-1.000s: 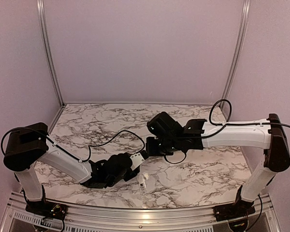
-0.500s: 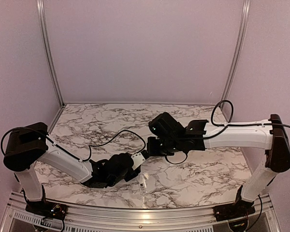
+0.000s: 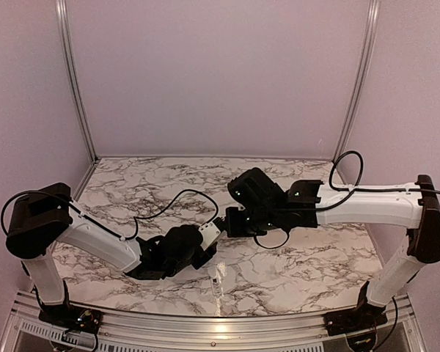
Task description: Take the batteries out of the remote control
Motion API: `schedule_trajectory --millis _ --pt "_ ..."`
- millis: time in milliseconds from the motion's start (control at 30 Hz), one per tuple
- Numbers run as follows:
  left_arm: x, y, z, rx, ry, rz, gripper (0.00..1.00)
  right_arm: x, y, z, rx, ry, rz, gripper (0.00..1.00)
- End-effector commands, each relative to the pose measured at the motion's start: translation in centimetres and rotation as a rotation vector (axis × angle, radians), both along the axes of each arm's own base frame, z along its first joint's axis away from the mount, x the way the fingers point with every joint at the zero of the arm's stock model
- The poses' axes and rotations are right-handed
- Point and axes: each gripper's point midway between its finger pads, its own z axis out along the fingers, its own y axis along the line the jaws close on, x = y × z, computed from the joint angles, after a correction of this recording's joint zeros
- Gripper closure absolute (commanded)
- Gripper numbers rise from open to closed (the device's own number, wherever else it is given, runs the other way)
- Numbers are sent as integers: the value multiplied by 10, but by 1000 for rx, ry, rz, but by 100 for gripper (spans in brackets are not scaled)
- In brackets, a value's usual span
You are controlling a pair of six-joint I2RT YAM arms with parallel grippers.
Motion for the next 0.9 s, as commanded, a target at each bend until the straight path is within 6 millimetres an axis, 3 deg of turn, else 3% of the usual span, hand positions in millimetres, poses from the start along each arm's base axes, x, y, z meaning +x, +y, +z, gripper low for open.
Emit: schedule_trajectory --millis 0,167,467,867 --pt "8 -12 35 -124 -29 12 100 -10 -2 -11 -50 32 32 100" --pt "8 -11 36 -128 -31 12 100 -9 -6 -13 -53 18 20 100" --pt "4 -8 43 -161 -50 -8 100 4 -33 -13 -163 -47 -75 100" --pt "5 -13 37 -152 -40 -12 100 10 -53 11 -188 -115 -137 100"
